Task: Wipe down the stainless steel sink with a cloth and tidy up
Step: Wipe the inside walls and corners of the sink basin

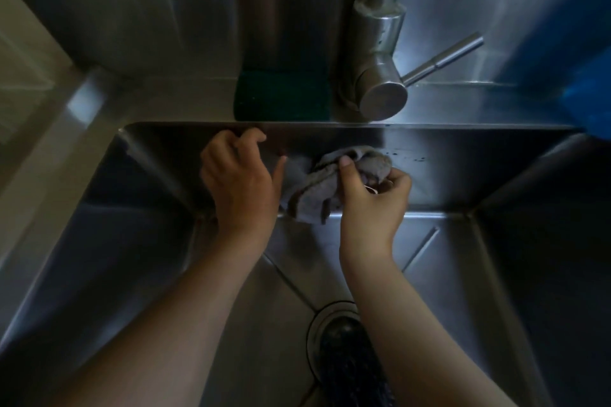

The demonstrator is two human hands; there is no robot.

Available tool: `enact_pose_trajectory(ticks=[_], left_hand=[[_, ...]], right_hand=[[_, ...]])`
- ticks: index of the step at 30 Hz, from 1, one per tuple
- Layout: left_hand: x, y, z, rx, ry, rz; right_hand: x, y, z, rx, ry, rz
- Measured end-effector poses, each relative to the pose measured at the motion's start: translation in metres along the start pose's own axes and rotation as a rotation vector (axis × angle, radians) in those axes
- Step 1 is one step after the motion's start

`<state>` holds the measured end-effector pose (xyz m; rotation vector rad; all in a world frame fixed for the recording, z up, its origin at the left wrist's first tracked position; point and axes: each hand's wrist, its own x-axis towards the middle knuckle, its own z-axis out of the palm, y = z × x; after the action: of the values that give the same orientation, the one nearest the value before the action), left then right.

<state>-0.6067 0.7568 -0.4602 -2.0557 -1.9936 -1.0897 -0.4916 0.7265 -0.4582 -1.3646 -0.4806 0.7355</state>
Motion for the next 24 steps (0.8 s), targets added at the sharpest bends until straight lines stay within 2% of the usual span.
enact_pose_trajectory(ticks=[5, 12, 20, 24], left_hand=[[-0.001, -0.005, 0.002, 0.004, -0.003, 0.026], [0.000, -0.006, 0.002, -0.033, -0.002, 0.018], [-0.001, -0.008, 0.005, -0.007, 0.002, 0.046], [-0.001, -0.007, 0.004, 0.016, 0.013, 0.053]], right_hand=[[0.000, -0.007, 0.016, 0.054, -0.016, 0.024], [-0.007, -0.010, 0.038, 0.015, 0.086, 0.032], [0.001, 0.002, 0.037, -0.050, 0.096, -0.088], [0.004, 0.019, 0.033, -0.065, 0.081, -0.056]])
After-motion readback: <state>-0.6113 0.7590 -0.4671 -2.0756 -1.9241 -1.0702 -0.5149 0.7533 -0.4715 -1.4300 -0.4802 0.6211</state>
